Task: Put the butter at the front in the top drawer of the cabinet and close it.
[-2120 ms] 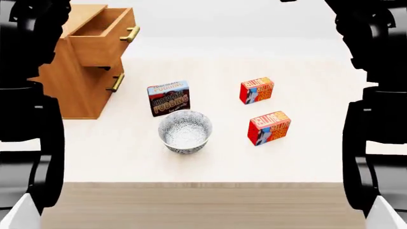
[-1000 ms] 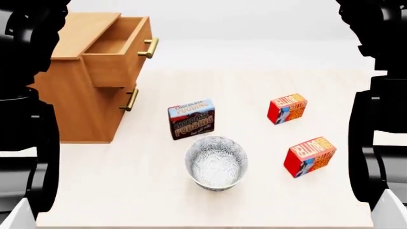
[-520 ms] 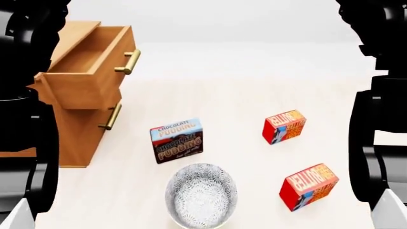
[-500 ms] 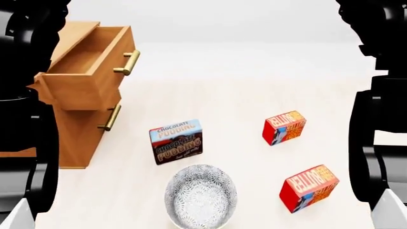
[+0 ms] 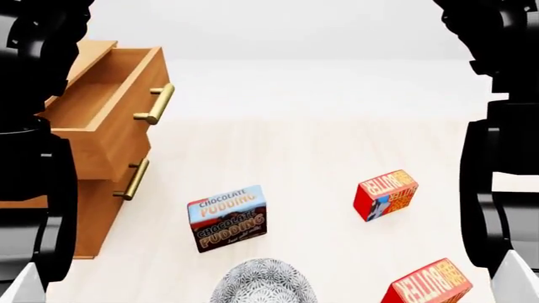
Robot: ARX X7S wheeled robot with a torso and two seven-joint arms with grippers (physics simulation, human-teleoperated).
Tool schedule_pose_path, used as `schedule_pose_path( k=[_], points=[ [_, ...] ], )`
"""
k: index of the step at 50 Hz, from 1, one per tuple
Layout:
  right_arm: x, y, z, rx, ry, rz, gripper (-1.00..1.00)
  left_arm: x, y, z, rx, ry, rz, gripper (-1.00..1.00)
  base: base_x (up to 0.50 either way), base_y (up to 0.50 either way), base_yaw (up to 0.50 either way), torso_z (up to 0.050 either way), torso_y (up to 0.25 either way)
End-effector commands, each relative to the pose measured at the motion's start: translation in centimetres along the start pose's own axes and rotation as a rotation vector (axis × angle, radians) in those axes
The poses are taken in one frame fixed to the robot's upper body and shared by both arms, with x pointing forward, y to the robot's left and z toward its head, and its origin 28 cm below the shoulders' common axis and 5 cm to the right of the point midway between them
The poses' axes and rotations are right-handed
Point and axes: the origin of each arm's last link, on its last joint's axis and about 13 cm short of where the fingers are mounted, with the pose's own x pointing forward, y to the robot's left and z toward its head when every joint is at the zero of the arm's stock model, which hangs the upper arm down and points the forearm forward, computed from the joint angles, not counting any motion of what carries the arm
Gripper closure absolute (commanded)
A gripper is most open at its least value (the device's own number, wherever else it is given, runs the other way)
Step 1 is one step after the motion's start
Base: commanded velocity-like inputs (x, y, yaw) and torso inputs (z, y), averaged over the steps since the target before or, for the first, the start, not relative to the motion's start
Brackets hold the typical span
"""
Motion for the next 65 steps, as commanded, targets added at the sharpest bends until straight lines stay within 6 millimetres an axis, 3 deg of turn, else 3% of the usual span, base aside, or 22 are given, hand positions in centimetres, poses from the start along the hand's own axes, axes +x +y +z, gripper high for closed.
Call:
schedule_pose_path(
  k=[1, 11, 31, 34, 38, 65],
  points=[
    [0.1, 0.2, 0.0, 0.005, 0.002, 0.010, -1.00, 0.0, 0.0, 0.0, -0.001, -0.002, 0.001, -1.00, 0.00, 0.00, 0.00, 0.000, 0.000],
    [-0.1, 0.0, -0.3, 0.009, 0.009, 0.016, -1.00, 0.0, 0.0, 0.1, 0.005, 0.035, -0.013, -1.00, 0.00, 0.00, 0.00, 0.000, 0.000],
    [-0.8, -0.2, -0.8, 0.012, 0.027, 0.042, -1.00, -0.5, 0.2, 0.5, 0.115, 0.429, -0.118, -1.00, 0.00, 0.00, 0.00, 0.000, 0.000],
    [-0.8, -0.1, -0.8, 0.012, 0.032, 0.048, -1.00, 0.8, 2.6, 1.7, 0.121, 0.466, -0.127, -1.00, 0.00, 0.00, 0.00, 0.000, 0.003],
    [-0.8, 0.0, -0.9, 0.008, 0.041, 0.053, -1.00, 1.0, 3.8, 2.0, 0.117, 0.524, -0.130, -1.00, 0.00, 0.00, 0.00, 0.000, 0.000],
    [-0.6, 0.1, -1.6, 0.001, 0.071, 0.069, -1.00, 1.2, 5.3, -0.8, 0.103, 0.794, -0.124, -1.00, 0.00, 0.00, 0.00, 0.000, 0.000]
  ],
)
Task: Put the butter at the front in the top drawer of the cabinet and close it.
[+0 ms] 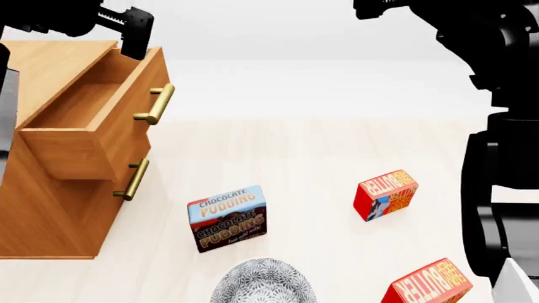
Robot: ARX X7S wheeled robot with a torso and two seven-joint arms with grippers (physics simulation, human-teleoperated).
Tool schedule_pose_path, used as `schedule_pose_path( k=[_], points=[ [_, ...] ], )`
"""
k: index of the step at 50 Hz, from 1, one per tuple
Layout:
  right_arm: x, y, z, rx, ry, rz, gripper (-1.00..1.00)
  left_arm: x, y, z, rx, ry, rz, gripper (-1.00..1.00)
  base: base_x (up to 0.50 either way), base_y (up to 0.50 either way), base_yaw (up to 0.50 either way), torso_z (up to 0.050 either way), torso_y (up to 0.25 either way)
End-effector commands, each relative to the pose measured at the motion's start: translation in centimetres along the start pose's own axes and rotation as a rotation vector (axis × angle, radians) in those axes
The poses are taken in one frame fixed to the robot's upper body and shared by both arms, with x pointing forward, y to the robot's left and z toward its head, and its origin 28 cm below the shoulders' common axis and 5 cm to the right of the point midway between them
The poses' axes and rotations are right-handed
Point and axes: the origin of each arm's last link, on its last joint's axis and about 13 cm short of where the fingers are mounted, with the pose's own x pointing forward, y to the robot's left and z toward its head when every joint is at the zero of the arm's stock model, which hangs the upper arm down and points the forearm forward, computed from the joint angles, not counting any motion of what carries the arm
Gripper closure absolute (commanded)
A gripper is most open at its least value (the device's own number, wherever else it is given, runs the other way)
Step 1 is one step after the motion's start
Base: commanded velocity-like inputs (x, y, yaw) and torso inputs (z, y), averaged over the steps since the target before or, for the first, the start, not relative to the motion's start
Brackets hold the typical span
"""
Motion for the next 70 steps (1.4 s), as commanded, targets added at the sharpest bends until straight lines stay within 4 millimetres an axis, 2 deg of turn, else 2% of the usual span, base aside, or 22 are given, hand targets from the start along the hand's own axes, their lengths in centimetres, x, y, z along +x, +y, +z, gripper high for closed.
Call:
schedule_pose_path(
  k=[1, 14, 25, 70],
  points=[
    [0.0, 0.0, -0.3, -0.002, 0.011, 0.004, -1.00, 0.6, 0.5, -0.8, -0.026, 0.082, -0.013, -1.00, 0.00, 0.00, 0.00, 0.000, 0.000],
    [-0.3, 0.0, 0.0, -0.010, 0.012, 0.005, -1.00, 1.3, 0.1, -1.7, -0.141, 0.126, -0.085, -1.00, 0.00, 0.00, 0.00, 0.000, 0.000],
    [-0.4, 0.0, 0.0, -0.015, 0.017, 0.010, -1.00, 2.6, -0.4, -3.2, -0.122, 0.188, -0.085, -1.00, 0.00, 0.00, 0.00, 0.000, 0.000],
    [-0.6, 0.0, -0.1, -0.017, 0.026, 0.014, -1.00, 4.5, -1.0, -6.0, -0.147, 0.262, -0.099, -1.00, 0.00, 0.00, 0.00, 0.000, 0.000]
  ],
)
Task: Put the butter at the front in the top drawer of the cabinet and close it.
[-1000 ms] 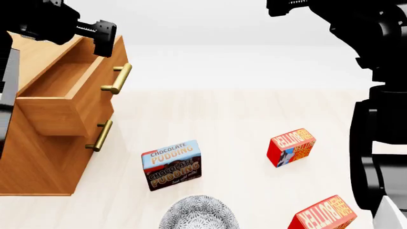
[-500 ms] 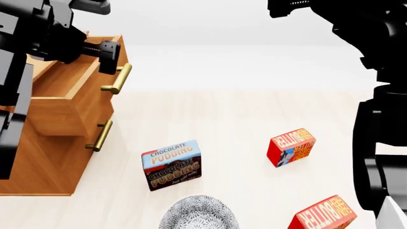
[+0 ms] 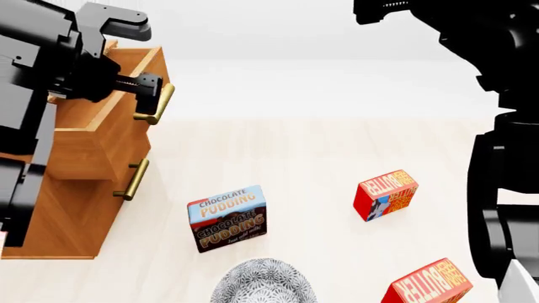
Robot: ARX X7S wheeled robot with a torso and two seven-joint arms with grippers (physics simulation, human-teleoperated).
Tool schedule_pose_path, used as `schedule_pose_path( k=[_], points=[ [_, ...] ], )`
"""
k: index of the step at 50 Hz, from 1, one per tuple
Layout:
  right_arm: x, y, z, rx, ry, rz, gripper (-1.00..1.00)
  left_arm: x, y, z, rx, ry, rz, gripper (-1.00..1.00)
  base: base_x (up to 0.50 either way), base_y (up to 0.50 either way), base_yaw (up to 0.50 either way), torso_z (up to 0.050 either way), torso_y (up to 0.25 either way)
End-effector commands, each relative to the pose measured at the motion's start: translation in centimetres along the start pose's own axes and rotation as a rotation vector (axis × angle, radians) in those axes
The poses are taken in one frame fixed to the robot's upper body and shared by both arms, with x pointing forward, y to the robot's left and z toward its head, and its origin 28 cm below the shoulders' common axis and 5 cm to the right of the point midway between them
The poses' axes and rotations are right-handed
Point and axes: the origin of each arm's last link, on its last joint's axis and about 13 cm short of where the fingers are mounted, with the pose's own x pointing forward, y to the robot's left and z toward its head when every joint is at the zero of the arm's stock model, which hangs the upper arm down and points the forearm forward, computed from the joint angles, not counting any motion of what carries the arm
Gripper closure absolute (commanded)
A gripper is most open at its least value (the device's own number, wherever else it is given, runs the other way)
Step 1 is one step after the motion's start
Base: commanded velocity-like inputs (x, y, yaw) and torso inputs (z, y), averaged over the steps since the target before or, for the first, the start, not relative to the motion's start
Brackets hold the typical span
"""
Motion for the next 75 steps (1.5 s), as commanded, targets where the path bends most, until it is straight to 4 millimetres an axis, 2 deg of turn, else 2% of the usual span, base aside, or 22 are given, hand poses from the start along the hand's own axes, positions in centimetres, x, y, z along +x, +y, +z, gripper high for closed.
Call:
schedule_pose_path(
  k=[1, 30, 75],
  points=[
    [0.1, 0.0, -0.1, 0.002, 0.001, 0.000, -1.00, 0.5, 0.1, -0.5, -0.006, 0.016, 0.001, -1.00, 0.00, 0.00, 0.00, 0.000, 0.000],
    [-0.1, 0.0, -0.2, 0.005, 0.004, 0.001, -1.00, 1.5, -0.1, -1.4, 0.004, 0.042, -0.006, -1.00, 0.00, 0.00, 0.00, 0.000, 0.000],
    [-0.6, -0.4, 0.2, 0.006, -0.001, -0.006, -1.00, -0.7, -5.8, -0.4, 0.120, -0.017, -0.192, -1.00, 0.00, 0.00, 0.00, 0.000, 0.000]
  ],
)
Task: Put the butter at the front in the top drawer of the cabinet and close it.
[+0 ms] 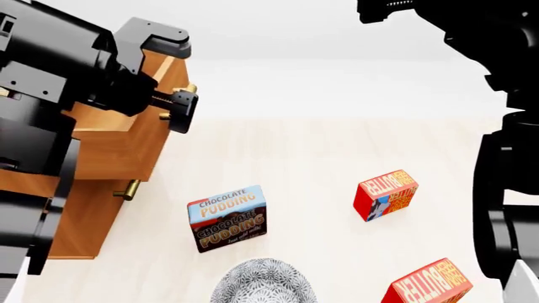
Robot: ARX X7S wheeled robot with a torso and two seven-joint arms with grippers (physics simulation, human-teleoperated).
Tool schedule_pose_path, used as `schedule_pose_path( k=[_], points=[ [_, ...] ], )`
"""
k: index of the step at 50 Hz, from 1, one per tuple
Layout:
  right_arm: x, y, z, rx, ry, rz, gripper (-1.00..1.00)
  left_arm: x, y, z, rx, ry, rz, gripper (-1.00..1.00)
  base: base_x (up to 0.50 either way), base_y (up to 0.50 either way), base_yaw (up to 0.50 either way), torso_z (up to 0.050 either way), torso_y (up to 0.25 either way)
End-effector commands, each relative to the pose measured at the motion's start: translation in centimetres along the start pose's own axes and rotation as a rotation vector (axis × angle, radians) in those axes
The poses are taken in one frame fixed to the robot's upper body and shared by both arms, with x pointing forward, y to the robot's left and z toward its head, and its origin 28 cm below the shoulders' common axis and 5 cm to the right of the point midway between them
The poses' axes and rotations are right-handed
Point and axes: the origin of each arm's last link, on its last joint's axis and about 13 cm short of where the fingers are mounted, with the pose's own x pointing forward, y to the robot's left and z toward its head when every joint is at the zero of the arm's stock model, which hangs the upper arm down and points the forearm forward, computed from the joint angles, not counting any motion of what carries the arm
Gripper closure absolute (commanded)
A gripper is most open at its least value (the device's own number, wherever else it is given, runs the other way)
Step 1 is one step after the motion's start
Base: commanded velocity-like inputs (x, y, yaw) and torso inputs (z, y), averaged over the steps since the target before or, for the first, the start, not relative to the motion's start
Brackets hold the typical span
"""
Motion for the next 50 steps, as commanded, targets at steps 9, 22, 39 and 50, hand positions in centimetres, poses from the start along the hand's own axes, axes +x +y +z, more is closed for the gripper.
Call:
schedule_pose_path(
  k=[9, 22, 39, 50],
  points=[
    [-0.3, -0.3, 0.1, 0.003, -0.004, -0.006, -1.00, -0.6, -3.0, 1.1, 0.043, -0.037, -0.112, -1.00, 0.00, 0.00, 0.00, 0.000, 0.000],
    [-0.6, -0.6, 0.1, 0.005, -0.004, -0.016, -1.00, -0.4, -5.0, 1.3, 0.084, -0.039, -0.162, -1.00, 0.00, 0.00, 0.00, 0.000, 0.000],
    [-0.6, -0.9, -0.1, 0.005, -0.004, -0.030, -1.00, 0.0, -7.6, 1.0, 0.127, -0.033, -0.228, -1.00, 0.00, 0.00, 0.00, 0.000, 0.000],
    [-0.9, -1.0, -0.1, 0.005, -0.004, -0.030, -1.00, -0.7, -8.0, 1.6, 0.145, -0.053, -0.234, -1.00, 0.00, 0.00, 0.00, 0.000, 0.001]
  ],
)
